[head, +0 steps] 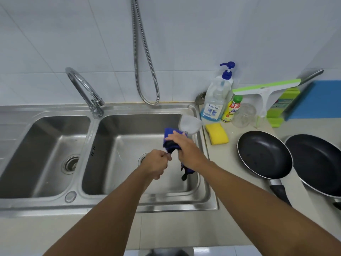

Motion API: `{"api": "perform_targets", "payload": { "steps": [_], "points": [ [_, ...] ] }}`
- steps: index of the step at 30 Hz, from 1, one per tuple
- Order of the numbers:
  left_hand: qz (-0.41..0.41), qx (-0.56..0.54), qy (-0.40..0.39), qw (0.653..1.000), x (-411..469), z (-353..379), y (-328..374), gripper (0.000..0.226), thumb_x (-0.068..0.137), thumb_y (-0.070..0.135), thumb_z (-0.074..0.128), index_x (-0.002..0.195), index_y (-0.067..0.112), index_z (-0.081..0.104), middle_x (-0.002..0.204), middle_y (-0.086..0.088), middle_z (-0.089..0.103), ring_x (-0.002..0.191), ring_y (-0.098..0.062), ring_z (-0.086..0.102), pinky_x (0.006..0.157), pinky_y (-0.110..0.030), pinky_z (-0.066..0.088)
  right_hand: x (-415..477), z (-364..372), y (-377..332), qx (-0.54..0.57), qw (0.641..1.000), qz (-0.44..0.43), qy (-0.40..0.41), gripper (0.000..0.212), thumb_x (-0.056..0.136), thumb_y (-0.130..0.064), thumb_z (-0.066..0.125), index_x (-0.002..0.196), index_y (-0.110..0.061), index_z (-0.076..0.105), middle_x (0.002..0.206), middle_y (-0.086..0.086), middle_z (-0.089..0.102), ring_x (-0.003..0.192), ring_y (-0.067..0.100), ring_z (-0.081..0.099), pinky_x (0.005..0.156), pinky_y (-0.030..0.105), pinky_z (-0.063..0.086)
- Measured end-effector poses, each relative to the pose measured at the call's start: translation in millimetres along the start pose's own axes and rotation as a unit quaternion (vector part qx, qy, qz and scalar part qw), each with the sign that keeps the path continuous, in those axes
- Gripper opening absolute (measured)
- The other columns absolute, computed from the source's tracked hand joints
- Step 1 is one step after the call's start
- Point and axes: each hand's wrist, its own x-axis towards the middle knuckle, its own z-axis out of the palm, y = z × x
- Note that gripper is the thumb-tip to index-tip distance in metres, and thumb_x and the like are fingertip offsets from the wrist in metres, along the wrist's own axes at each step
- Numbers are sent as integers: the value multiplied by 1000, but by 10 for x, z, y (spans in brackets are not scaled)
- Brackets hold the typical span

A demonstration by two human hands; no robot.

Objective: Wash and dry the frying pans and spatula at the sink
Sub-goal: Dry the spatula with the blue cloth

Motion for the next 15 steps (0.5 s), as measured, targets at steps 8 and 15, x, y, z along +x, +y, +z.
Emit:
{"api": "perform_targets", "payload": {
  "steps": [8,15],
  "points": [
    [7,-14,29,999,46,-150,-119,25,101,12,44,86,6,64,62,-7,44,42,-16,33,40,-21,29,-76,160,-130,57,998,-9,35,70,75,27,49,135,-9,61,150,7,53,152,18,31,124,29,25],
    [-1,35,74,997,86,-341,-251,31,106,25,47,97,7,70,66,-8,53,46,-18,40,35,-19,32,30,-89,-360,99,989,52,93,63,75,21,46,121,-15,70,119,1,71,111,8,62,104,23,48]
  ]
}}
